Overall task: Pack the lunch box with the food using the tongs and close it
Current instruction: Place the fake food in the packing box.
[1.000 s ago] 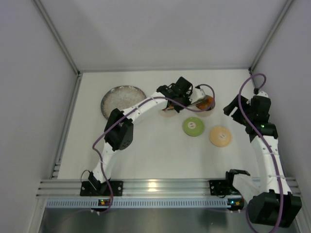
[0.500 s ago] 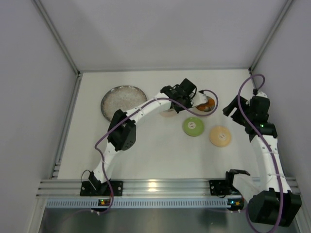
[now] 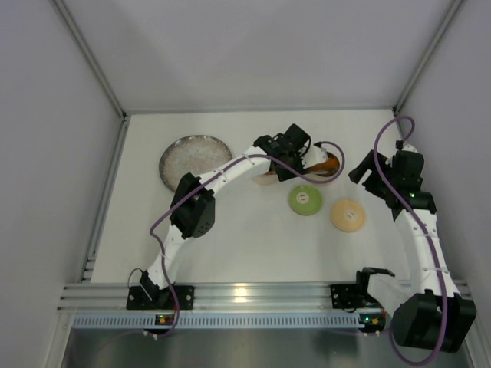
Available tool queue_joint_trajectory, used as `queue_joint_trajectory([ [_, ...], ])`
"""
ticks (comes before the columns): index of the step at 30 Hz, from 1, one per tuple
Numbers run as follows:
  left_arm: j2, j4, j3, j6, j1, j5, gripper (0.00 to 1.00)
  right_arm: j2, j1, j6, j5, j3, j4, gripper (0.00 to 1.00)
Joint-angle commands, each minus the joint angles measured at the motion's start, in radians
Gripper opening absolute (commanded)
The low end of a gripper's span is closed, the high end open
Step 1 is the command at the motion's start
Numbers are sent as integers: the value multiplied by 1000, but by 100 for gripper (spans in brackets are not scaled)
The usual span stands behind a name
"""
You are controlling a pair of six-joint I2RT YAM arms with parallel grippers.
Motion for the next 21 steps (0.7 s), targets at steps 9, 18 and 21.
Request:
queue_joint_trajectory([
  [9,-75,19,41,-48,-1,31,55,8,-15,-6,-18,-2,28,80],
  [18,-129,45,64,-122,23,52,53,12,-15,-10,-22,12,30,80],
  [21,-137,53,61,-136,29,59,51,14,-15,-9,-25,12,30,80],
])
